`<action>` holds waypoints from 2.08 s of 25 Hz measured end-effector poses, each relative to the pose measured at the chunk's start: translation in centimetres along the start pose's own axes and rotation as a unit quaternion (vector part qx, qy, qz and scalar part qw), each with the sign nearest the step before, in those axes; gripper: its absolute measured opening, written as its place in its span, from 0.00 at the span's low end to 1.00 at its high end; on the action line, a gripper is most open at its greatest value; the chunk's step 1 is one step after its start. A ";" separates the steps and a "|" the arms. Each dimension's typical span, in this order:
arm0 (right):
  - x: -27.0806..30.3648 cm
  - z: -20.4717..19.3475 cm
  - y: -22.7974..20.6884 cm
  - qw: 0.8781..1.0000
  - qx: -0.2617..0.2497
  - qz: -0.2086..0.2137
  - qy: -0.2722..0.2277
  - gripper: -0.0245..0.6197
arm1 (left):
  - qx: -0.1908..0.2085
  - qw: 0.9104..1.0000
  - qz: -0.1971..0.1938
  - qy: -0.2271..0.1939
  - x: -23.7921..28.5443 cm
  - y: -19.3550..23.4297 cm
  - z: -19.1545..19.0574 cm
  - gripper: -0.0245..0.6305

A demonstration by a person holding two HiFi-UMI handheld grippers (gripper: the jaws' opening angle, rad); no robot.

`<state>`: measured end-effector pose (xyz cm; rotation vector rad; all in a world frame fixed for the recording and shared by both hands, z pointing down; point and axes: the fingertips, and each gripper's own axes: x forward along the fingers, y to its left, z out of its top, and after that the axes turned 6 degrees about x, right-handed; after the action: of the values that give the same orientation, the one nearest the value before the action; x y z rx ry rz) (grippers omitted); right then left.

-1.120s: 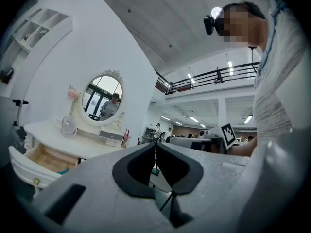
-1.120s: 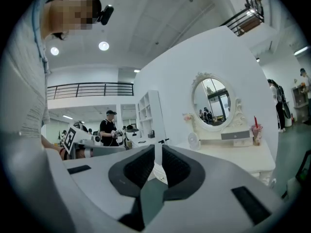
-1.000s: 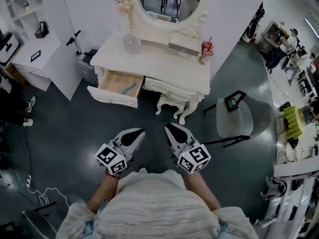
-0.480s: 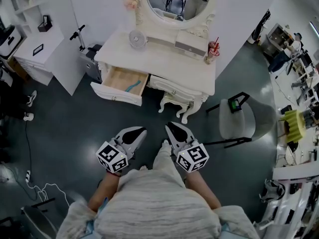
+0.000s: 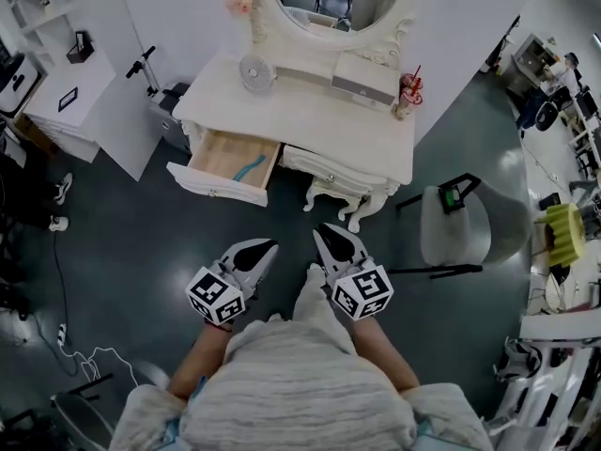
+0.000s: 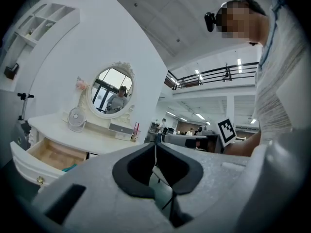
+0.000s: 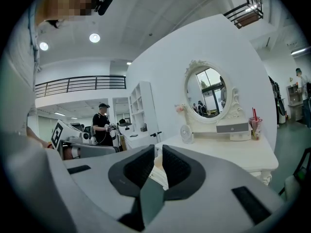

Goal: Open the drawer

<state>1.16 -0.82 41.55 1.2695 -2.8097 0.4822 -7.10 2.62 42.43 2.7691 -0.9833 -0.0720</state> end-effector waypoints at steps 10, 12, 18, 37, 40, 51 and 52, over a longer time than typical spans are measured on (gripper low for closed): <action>4.5 -0.7 -8.7 0.999 0.007 -0.027 0.021 0.06 | 0.000 0.999 -0.015 0.038 8.3 4.8 -1.9 0.06; 5.5 -1.1 -10.5 0.999 0.001 -0.031 0.027 0.06 | -0.003 0.999 -0.016 0.044 9.8 5.7 -2.5 0.06; 8.2 -2.5 -15.2 0.998 0.011 -0.041 0.036 0.11 | -0.012 0.998 -0.015 0.057 13.7 8.4 -4.5 0.06; 14.0 -13.0 -25.5 0.983 0.067 -0.137 0.103 0.20 | -0.035 0.994 -0.002 0.099 20.1 13.6 -12.2 0.06; 14.7 -14.7 -27.0 0.979 0.078 -0.150 0.116 0.21 | -0.040 0.994 0.003 0.105 20.6 14.2 -13.3 0.06; 17.3 -20.4 -31.7 0.958 0.090 -0.207 0.179 0.24 | -0.053 0.991 0.013 0.120 22.1 16.5 -16.1 0.06; 17.4 -20.9 -32.1 0.955 0.095 -0.212 0.185 0.24 | -0.056 0.991 0.013 0.121 22.1 16.5 -16.3 0.06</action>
<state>10.88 -27.49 72.62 1.5675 -2.1487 0.8684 1.73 -20.95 62.21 2.5874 -0.9222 0.2010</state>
